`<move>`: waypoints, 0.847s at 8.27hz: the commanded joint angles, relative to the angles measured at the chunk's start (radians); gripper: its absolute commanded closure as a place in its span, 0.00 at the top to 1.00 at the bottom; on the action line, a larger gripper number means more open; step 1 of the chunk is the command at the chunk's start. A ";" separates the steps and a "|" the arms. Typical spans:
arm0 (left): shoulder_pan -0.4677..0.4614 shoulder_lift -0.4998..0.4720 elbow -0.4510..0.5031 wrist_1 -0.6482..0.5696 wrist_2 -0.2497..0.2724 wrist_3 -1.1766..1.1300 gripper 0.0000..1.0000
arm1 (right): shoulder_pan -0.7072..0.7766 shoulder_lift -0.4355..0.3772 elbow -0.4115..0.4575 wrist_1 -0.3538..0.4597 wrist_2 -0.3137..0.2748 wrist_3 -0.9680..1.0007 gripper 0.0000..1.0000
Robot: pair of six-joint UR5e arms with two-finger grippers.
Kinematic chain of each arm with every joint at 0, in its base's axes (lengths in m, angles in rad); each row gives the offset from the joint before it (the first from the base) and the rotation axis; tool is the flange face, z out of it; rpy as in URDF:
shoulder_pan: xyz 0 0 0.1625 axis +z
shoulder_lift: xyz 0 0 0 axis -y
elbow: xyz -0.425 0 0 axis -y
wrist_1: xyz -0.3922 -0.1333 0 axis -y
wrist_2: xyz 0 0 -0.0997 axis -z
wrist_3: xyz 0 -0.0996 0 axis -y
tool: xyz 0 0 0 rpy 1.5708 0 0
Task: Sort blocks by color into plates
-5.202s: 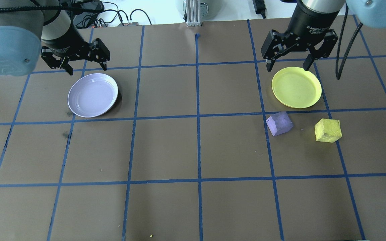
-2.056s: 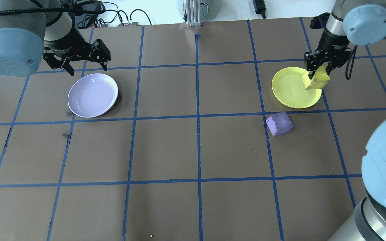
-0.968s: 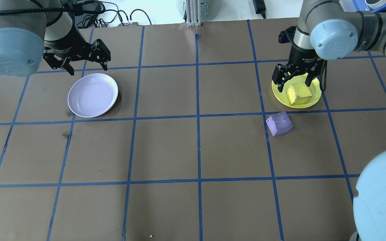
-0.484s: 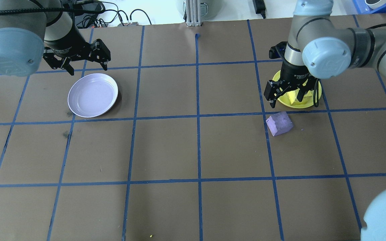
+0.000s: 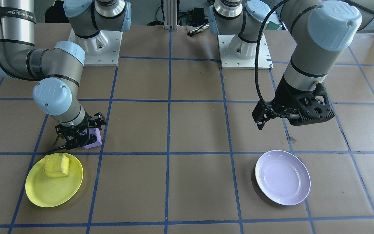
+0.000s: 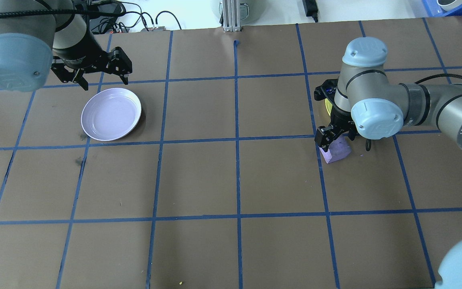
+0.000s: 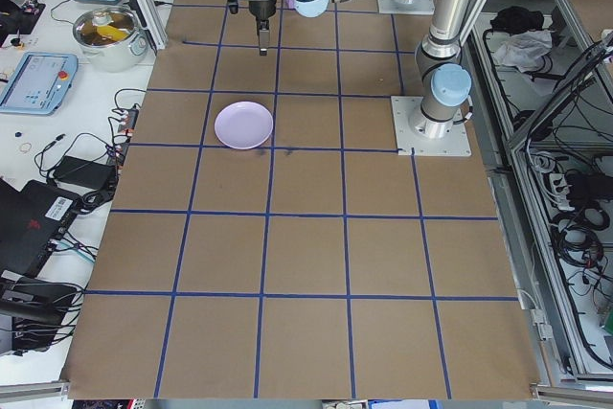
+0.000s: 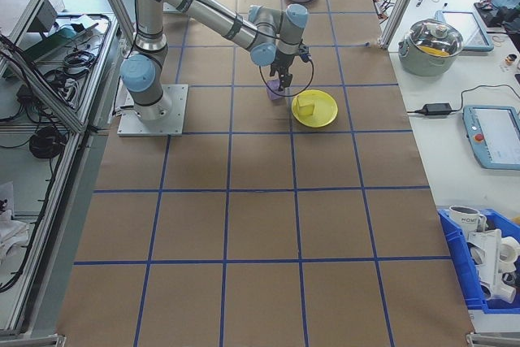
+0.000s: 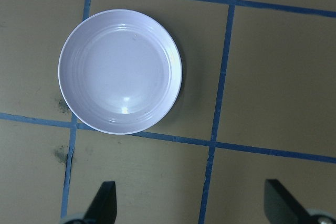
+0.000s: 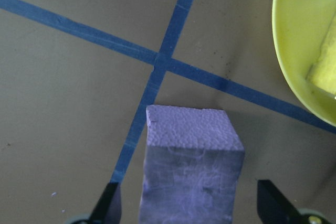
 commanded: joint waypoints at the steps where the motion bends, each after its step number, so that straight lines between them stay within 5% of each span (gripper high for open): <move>1: 0.000 0.000 0.000 0.000 -0.001 -0.001 1.00 | -0.001 0.054 0.000 -0.025 0.000 -0.006 0.99; 2: 0.000 -0.002 0.000 0.000 -0.001 -0.003 1.00 | -0.001 0.060 0.000 -0.020 0.014 0.008 0.97; 4: 0.000 0.000 0.000 0.000 -0.001 -0.003 1.00 | -0.005 0.051 -0.016 -0.013 0.022 0.022 0.23; 5: 0.000 0.000 0.000 0.000 -0.001 -0.001 1.00 | -0.003 0.025 -0.033 0.038 0.023 0.075 0.10; 7: 0.000 0.000 0.000 0.000 -0.001 0.000 1.00 | 0.037 -0.025 -0.073 0.156 0.058 0.299 0.07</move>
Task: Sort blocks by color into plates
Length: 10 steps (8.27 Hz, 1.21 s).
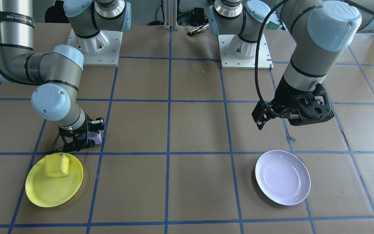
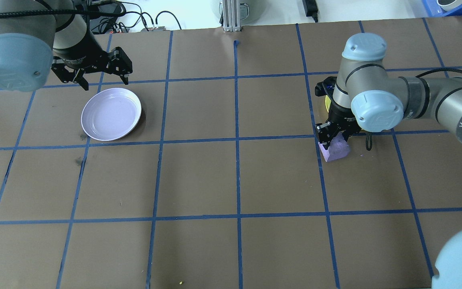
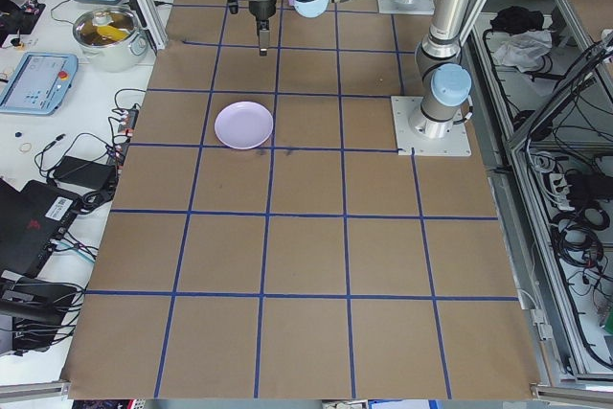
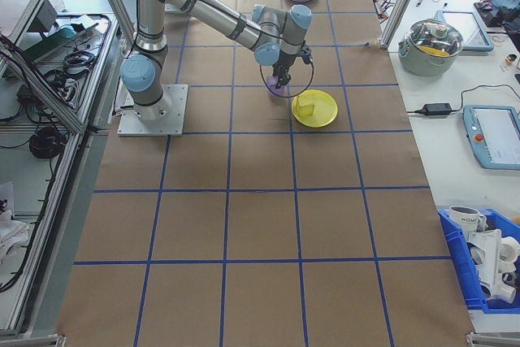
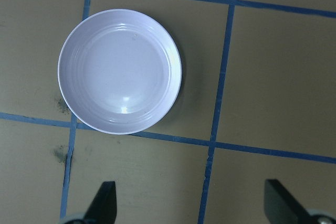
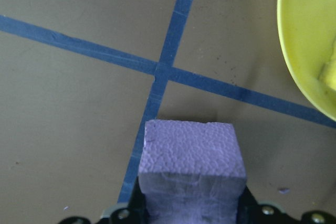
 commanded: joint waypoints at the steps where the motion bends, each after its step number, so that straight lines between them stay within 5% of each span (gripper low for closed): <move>1: 0.000 0.001 0.000 0.000 0.000 0.000 1.00 | 0.098 -0.063 -0.031 0.103 0.038 0.286 0.07; 4: 0.000 -0.001 0.000 0.000 0.000 -0.001 1.00 | 0.288 -0.043 -0.059 0.088 0.050 0.546 0.07; 7: 0.000 -0.002 0.000 0.000 0.000 0.000 1.00 | 0.445 0.073 -0.232 0.094 0.107 0.785 0.07; 10: 0.000 -0.005 0.000 0.014 0.000 0.000 1.00 | 0.533 0.121 -0.245 0.083 0.105 0.687 0.09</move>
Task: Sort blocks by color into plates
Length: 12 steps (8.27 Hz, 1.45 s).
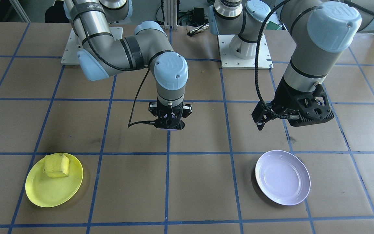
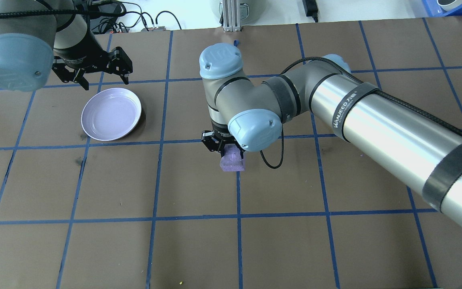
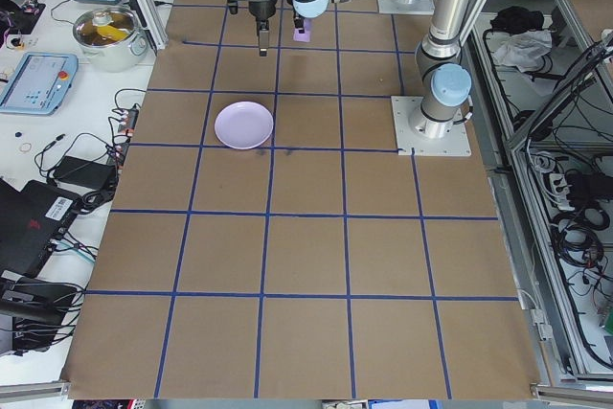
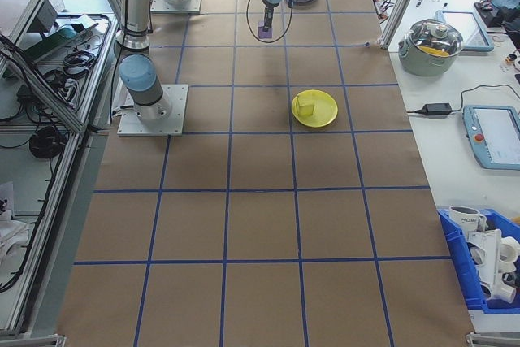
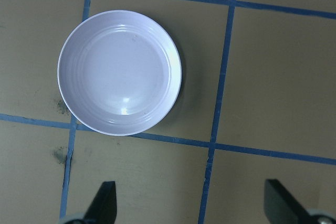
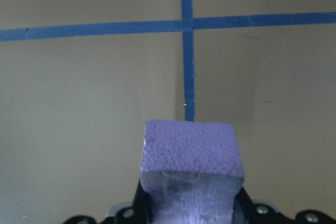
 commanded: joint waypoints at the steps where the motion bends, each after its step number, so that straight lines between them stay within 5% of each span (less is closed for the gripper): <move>1: 0.000 -0.004 0.000 0.012 0.000 0.002 1.00 | 0.037 0.052 -0.002 -0.065 0.002 -0.120 0.37; 2: 0.000 -0.006 0.000 0.015 0.000 0.007 1.00 | 0.040 0.076 -0.002 -0.127 0.002 -0.122 0.78; 4: 0.000 -0.009 0.002 0.017 0.000 0.014 1.00 | 0.043 0.084 -0.002 -0.134 0.052 -0.128 1.00; 6: 0.000 -0.035 0.003 0.028 -0.002 0.016 1.00 | 0.017 0.075 -0.010 -0.130 0.057 -0.152 1.00; 9: -0.014 -0.052 0.002 0.061 -0.012 0.013 1.00 | -0.188 -0.021 -0.027 -0.058 0.068 -0.516 1.00; 12: -0.113 -0.064 0.002 0.060 -0.099 -0.051 1.00 | -0.413 -0.190 -0.037 0.069 0.060 -0.754 1.00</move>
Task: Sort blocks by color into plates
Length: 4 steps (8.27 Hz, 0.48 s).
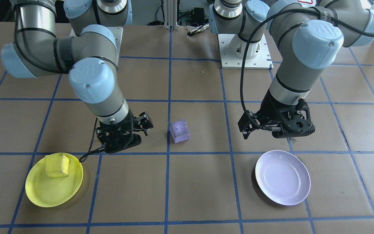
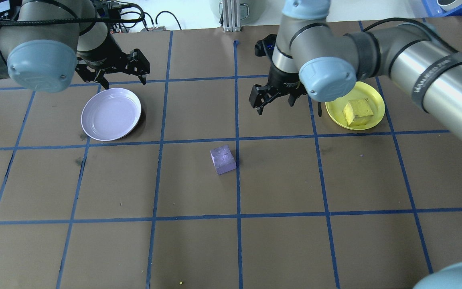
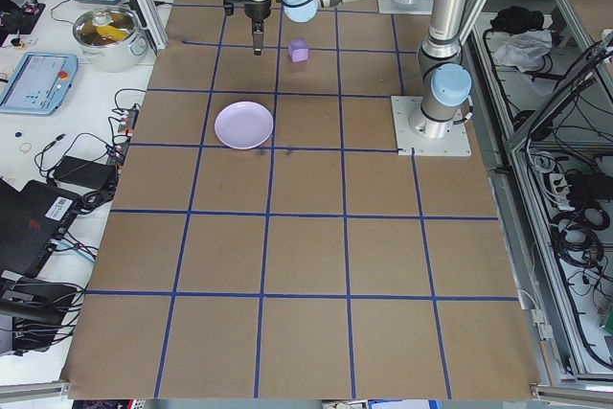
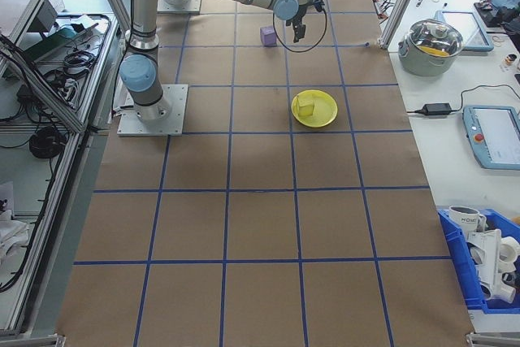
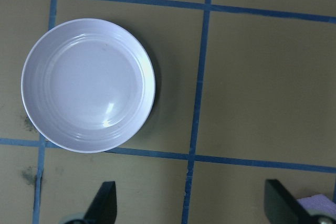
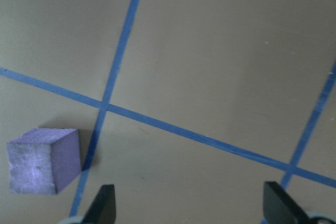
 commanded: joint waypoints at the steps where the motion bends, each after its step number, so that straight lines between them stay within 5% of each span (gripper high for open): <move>1: -0.113 -0.016 -0.003 0.000 -0.053 -0.148 1.00 | -0.140 -0.187 -0.031 0.207 -0.042 -0.108 1.00; 2: -0.168 -0.051 -0.003 0.000 -0.055 -0.190 1.00 | -0.134 -0.256 -0.066 0.321 -0.082 -0.097 1.00; 4: -0.256 -0.104 -0.003 -0.003 -0.087 -0.316 1.00 | -0.137 -0.364 -0.078 0.404 -0.084 -0.077 1.00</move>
